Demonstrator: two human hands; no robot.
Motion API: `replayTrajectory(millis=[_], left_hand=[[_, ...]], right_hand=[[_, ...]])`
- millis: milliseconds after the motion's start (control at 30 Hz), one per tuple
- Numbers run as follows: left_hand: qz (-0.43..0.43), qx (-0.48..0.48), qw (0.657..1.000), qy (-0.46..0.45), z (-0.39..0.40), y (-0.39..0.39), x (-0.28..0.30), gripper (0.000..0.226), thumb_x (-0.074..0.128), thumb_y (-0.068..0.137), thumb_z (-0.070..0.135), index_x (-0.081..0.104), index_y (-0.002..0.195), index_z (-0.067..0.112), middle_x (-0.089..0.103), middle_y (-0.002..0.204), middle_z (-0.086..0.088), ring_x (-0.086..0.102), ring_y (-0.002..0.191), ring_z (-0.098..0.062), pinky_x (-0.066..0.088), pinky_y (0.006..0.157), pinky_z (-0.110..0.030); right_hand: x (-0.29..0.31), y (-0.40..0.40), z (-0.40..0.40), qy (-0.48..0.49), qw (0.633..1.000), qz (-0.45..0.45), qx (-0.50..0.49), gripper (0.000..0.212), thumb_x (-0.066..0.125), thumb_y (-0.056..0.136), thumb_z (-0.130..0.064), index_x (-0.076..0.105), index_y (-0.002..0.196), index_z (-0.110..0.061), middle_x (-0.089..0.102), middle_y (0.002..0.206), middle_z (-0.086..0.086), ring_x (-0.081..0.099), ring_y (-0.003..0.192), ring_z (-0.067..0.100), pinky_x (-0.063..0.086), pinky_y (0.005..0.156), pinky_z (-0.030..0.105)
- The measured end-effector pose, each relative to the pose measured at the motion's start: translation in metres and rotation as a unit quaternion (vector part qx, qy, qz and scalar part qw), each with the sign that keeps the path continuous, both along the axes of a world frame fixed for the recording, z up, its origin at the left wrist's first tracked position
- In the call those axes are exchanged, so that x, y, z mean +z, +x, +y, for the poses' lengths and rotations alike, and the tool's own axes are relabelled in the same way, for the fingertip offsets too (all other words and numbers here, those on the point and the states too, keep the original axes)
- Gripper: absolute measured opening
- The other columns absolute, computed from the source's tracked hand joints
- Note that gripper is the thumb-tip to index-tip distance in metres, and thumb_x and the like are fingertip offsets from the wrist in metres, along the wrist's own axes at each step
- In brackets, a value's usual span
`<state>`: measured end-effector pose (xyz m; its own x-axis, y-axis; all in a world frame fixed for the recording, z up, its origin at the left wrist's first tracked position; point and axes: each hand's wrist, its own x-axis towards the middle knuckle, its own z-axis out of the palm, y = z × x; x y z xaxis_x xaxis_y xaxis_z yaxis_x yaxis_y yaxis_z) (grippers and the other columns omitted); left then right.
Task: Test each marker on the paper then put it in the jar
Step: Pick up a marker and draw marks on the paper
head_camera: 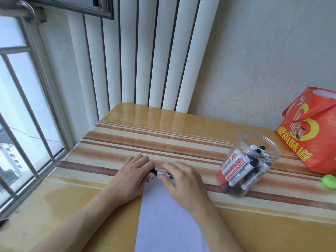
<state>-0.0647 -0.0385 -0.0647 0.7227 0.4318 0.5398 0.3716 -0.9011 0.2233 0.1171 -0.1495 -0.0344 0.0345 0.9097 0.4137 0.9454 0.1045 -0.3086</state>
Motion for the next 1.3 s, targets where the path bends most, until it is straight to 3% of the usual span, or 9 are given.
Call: replayTrajectory(millis=[133,233,367,567,833,967,1067,1167,1300], left_hand=[[-0.018,-0.001,1.0,0.001,-0.001,-0.003,0.004,0.013,0.042,0.098,0.023,0.051,0.089,0.024,0.04,0.086,0.013,0.039,0.08,-0.014,0.038,0.073,-0.034],[-0.013,-0.005,0.999,0.029,-0.002,-0.004,0.004,0.014,0.046,0.1,0.025,0.055,0.09,0.025,0.044,0.087,0.013,0.042,0.081,-0.014,0.038,0.074,-0.032],[-0.002,-0.009,0.997,0.07,-0.004,-0.004,0.004,0.013,0.048,0.1,0.025,0.06,0.096,0.026,0.05,0.088,0.013,0.045,0.082,-0.015,0.038,0.074,-0.03],[-0.008,-0.001,0.997,0.072,-0.004,-0.006,0.005,0.011,0.061,0.093,0.016,0.06,0.094,0.027,0.052,0.087,0.015,0.046,0.082,-0.014,0.037,0.073,-0.03],[0.012,0.002,0.997,0.071,-0.005,-0.003,0.003,0.026,0.061,0.083,0.002,0.056,0.096,0.024,0.046,0.089,0.011,0.044,0.081,-0.015,0.04,0.073,-0.034],[0.012,0.001,0.998,0.069,-0.006,-0.002,0.004,0.024,0.06,0.083,0.002,0.052,0.089,0.024,0.045,0.086,0.011,0.043,0.08,-0.015,0.037,0.072,-0.033],[0.008,0.005,0.997,0.075,-0.005,-0.003,0.004,0.019,0.057,0.086,0.006,0.052,0.089,0.024,0.046,0.087,0.011,0.044,0.08,-0.015,0.034,0.072,-0.031],[-0.04,0.026,0.997,0.058,0.002,-0.007,0.004,0.01,0.047,0.098,0.02,0.055,0.093,0.023,0.045,0.088,0.012,0.045,0.083,-0.015,0.031,0.072,-0.03],[-0.04,0.118,0.992,0.012,0.01,-0.006,-0.004,0.022,0.041,0.101,0.038,0.059,0.101,0.025,0.049,0.097,0.012,0.05,0.09,-0.015,0.034,0.075,-0.033]], right_hand=[[-0.008,-0.022,0.001,-0.04,0.999,0.004,0.02,0.032,0.029,0.104,-0.041,0.054,0.105,-0.022,0.054,0.094,-0.008,0.052,0.079,0.02,0.044,0.067,0.037],[-0.004,-0.015,-0.003,-0.072,0.996,0.027,0.045,0.02,0.035,0.108,-0.039,0.051,0.106,-0.026,0.045,0.092,-0.012,0.046,0.076,0.014,0.044,0.069,0.037],[-0.003,-0.006,-0.004,-0.112,0.988,0.078,0.068,0.02,0.041,0.108,-0.043,0.056,0.109,-0.03,0.054,0.084,-0.012,0.049,0.076,0.016,0.045,0.068,0.042],[0.0,-0.008,-0.003,-0.113,0.99,0.065,0.049,0.024,0.039,0.109,-0.049,0.057,0.109,-0.033,0.047,0.065,-0.005,0.043,0.066,0.02,0.044,0.063,0.042],[0.005,-0.01,-0.005,-0.109,0.991,0.055,0.047,0.016,0.039,0.109,-0.047,0.051,0.107,-0.038,0.044,0.061,-0.009,0.042,0.063,0.017,0.035,0.058,0.038],[0.005,-0.009,-0.005,-0.106,0.992,0.056,0.049,0.022,0.039,0.108,-0.05,0.057,0.114,-0.039,0.048,0.061,-0.009,0.045,0.061,0.017,0.039,0.059,0.039],[0.007,-0.006,-0.007,-0.103,0.993,0.036,0.034,0.025,0.038,0.107,-0.054,0.056,0.108,-0.037,0.049,0.061,-0.002,0.045,0.066,0.023,0.042,0.063,0.039],[0.008,0.005,-0.011,-0.084,0.996,-0.001,-0.001,0.028,0.034,0.107,-0.058,0.045,0.094,-0.036,0.044,0.056,0.0,0.042,0.065,0.024,0.039,0.066,0.039],[0.007,0.025,-0.012,-0.072,0.996,0.046,-0.033,0.03,0.031,0.108,-0.054,0.047,0.104,-0.029,0.044,0.058,-0.011,0.043,0.062,0.018,0.034,0.056,0.038]])
